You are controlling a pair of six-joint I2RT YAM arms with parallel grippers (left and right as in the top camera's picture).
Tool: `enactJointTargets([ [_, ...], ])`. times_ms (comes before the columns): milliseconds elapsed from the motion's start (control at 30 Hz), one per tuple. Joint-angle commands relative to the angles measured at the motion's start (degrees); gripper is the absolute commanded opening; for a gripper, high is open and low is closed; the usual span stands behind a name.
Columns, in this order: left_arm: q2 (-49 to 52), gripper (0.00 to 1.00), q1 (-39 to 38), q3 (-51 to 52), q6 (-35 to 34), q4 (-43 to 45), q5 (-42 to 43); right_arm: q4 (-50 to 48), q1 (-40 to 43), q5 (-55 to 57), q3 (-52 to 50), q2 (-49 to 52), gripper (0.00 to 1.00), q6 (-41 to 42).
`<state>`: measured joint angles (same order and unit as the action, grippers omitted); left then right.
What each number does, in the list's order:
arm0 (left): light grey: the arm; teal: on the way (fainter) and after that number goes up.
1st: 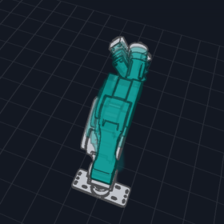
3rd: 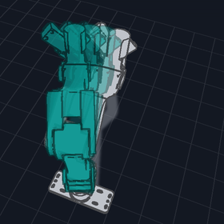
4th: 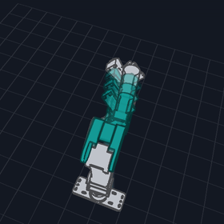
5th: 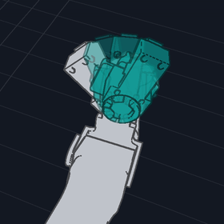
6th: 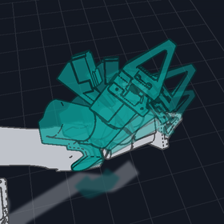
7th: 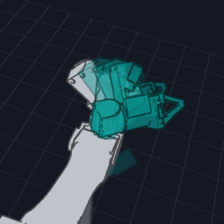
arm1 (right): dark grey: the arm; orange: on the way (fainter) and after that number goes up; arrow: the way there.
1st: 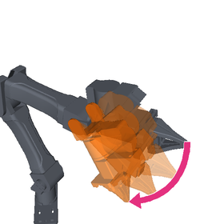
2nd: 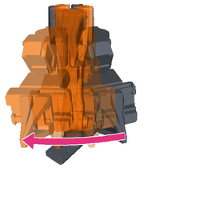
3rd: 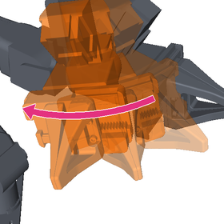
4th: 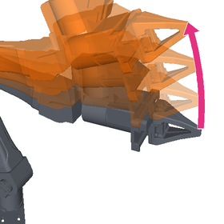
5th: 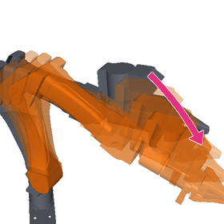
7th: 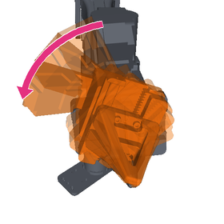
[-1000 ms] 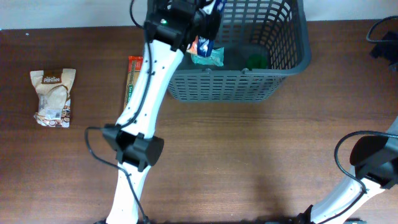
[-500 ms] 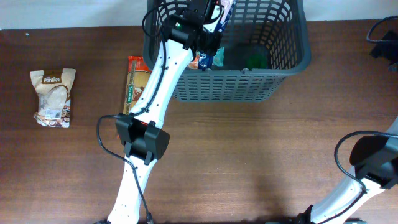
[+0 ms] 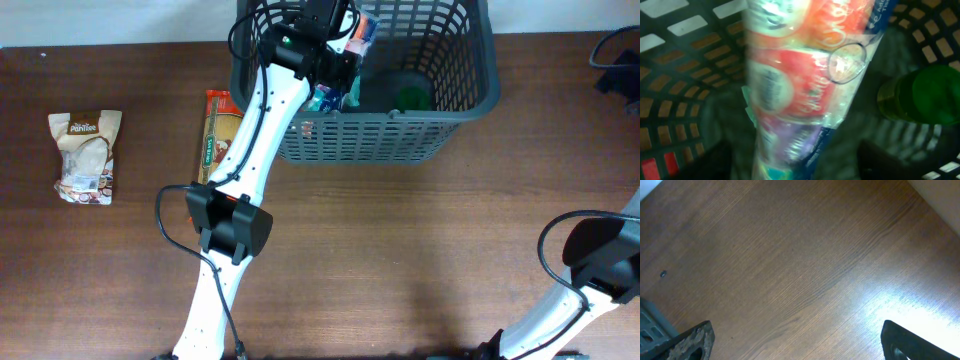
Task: Pack container
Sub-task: 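Drop the tissue pack into the basket and withdraw the left gripper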
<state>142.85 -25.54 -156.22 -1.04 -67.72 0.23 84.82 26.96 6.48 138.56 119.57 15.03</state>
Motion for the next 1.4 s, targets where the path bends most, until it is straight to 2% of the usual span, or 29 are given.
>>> enactJointTargets([
  [0, -0.13, 0.75, 0.11, -0.61, 0.2, 0.0, 0.31, -0.2, -0.33, -0.07, -0.2, -0.68, 0.99, 0.7],
  [200, -0.24, 0.75, 1.14, -5.11, 0.61, -0.02, -0.22, -0.2, -0.33, -0.07, -0.2, -0.68, 0.99, 0.7],
  [433, -2.71, 0.85, 4.55, -23.8, 0.63, -0.2, -0.22, -0.2, -0.33, -0.04, -0.2, -0.68, 0.99, 0.7],
  [467, -4.79, 0.85, 5.14, -23.56, 0.66, 0.0, -0.61, -0.2, -0.33, -0.04, -0.2, -0.68, 0.99, 0.7],
  [700, -16.2, 0.87, 8.63, -23.56, 0.63, -2.19, -14.1, -0.2, -0.33, -0.07, -0.2, -0.68, 0.99, 0.7],
  [733, -17.73, 0.93, 9.22, -23.56, 0.63, -3.19, -16.22, -0.2, -0.33, -0.07, -0.2, -0.68, 0.99, 0.7],
  [800, -20.26, 1.0, 10.51, -23.56, 0.63, -6.36, -19.26, -0.2, -0.33, -0.07, -0.2, -0.68, 0.99, 0.7],
  [900, -22.95, 0.99, 13.4, -23.56, 0.59, -14.47, -22.01, -0.2, -0.33, -0.07, -0.2, -0.68, 0.99, 0.7],
  [1067, -23.5, 0.99, 18.53, -23.02, -4.24, -29.03, -21.66, -0.2, -0.33, -0.07, -0.2, -0.68, 0.99, 0.7],
  [1167, -23.58, 0.99, 21.16, -21.09, -4.55, -28.79, -14.86, -0.2, -0.33, -0.07, -0.2, -0.68, 0.99, 0.7],
  [1367, -22.45, 0.99, 25.38, -15.43, -4.5, -28.94, -6.64, -0.2, -0.33, -0.07, -0.2, -0.68, 0.99, 0.7],
])
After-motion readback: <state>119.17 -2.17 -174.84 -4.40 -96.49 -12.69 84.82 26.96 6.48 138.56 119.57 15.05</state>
